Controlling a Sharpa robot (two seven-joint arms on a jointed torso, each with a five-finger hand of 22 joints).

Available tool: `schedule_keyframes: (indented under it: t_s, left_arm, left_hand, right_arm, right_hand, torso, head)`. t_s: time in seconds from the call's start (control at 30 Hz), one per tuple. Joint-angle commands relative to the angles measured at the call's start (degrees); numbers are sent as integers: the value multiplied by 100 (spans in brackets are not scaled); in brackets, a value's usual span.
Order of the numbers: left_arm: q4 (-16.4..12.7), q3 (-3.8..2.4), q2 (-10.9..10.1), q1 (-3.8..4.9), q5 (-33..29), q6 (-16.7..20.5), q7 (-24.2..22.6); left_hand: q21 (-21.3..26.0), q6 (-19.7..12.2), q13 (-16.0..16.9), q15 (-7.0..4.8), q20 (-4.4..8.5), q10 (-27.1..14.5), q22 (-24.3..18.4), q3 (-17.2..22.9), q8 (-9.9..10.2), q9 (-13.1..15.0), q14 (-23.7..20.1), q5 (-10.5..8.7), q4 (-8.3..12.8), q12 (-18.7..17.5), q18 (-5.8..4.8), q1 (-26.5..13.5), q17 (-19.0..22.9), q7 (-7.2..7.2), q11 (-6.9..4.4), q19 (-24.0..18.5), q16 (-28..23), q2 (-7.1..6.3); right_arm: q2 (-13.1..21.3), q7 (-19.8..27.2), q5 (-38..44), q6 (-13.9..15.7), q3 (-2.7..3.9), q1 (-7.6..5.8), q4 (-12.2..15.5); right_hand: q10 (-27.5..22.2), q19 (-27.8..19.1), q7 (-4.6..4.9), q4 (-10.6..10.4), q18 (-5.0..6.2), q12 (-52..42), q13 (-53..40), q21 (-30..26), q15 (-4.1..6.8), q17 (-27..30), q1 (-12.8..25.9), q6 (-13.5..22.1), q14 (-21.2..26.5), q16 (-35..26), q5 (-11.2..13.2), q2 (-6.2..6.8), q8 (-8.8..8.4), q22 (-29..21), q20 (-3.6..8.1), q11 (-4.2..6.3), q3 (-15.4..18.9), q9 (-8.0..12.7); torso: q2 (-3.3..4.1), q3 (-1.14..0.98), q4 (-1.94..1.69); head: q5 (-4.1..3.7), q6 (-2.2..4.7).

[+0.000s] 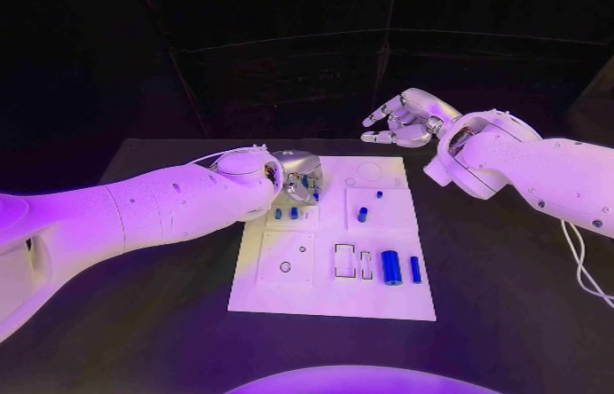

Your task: Assemble the parts on the task board

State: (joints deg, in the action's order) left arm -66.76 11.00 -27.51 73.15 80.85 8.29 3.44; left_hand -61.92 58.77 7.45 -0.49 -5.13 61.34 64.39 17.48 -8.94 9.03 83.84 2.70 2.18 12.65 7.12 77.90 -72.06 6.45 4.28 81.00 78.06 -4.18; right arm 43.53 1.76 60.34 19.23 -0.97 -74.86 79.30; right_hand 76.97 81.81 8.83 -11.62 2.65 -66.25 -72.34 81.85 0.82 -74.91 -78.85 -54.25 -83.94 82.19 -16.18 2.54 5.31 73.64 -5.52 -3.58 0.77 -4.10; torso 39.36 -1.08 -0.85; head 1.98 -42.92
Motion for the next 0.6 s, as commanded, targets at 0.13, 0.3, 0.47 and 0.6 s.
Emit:
schedule_keyframes:
  t_s: [0.13, 0.3, 0.47, 0.6]
  left_arm:
    - [3, 17, 11, -26, 26, -87, 27]
    - [4, 16, 3, -27, 20, 137, -33]
    - [-30, 13, -49, -28, -57, 404, -97]
    - [-90, 10, -111, -28, -181, 517, -131]
  left_hand:
    - [-132, 171, -28, -29, 14, 170, 98, 189, 8, -6, 187, 6, 33, -48, -122, 106, 0, -1, -34, 86, 50, 152]
    - [-302, 335, -51, -79, 52, 373, 257, 379, -36, 7, 200, 6, 108, -65, -152, 210, 1, 11, -92, 142, 64, 251]
    - [-423, 412, -85, -96, 80, 505, 370, 541, -28, 1, 207, 6, 201, -128, -178, 252, 28, 29, -104, 182, 61, 251]
    - [-447, 443, -130, -91, 84, 571, 398, 668, 10, -16, 209, 5, 252, -228, -184, 207, 52, 39, -96, 183, 58, 219]
  right_arm:
    - [-10, 46, -12, -18, 4, -11, 13]
    - [-14, 49, -12, -19, 4, -11, 9]
    - [-16, 50, -12, -15, 4, -11, 3]
    - [-16, 49, -12, -15, 4, -11, 0]
  right_hand:
    - [-33, -29, -21, -31, 84, 19, 3, -17, -1, -463, -21, 19, -353, -24, -32, -54, 27, 0, 17, 3, 9, -5]
    - [-33, -29, -21, -31, 84, 19, 3, -17, -1, -463, -21, 19, -353, -24, -32, -54, 27, 0, 17, 3, 9, -5]
    - [-33, -29, -21, -31, 84, 19, 3, -17, -1, -463, -21, 19, -353, -24, -32, -54, 27, 0, 17, 3, 9, -5]
    - [-33, -29, -21, -31, 84, 19, 3, -17, -1, -463, -21, 19, -353, -24, -32, -54, 27, 0, 17, 3, 9, -5]
  torso:
    - [4, 4, 8]
    - [-1, 3, 2]
    - [0, 3, -1]
    - [-5, 0, -9]
  head:
    - [12, 4]
    - [-5, 2]
    - [-12, 3]
    - [-16, 5]
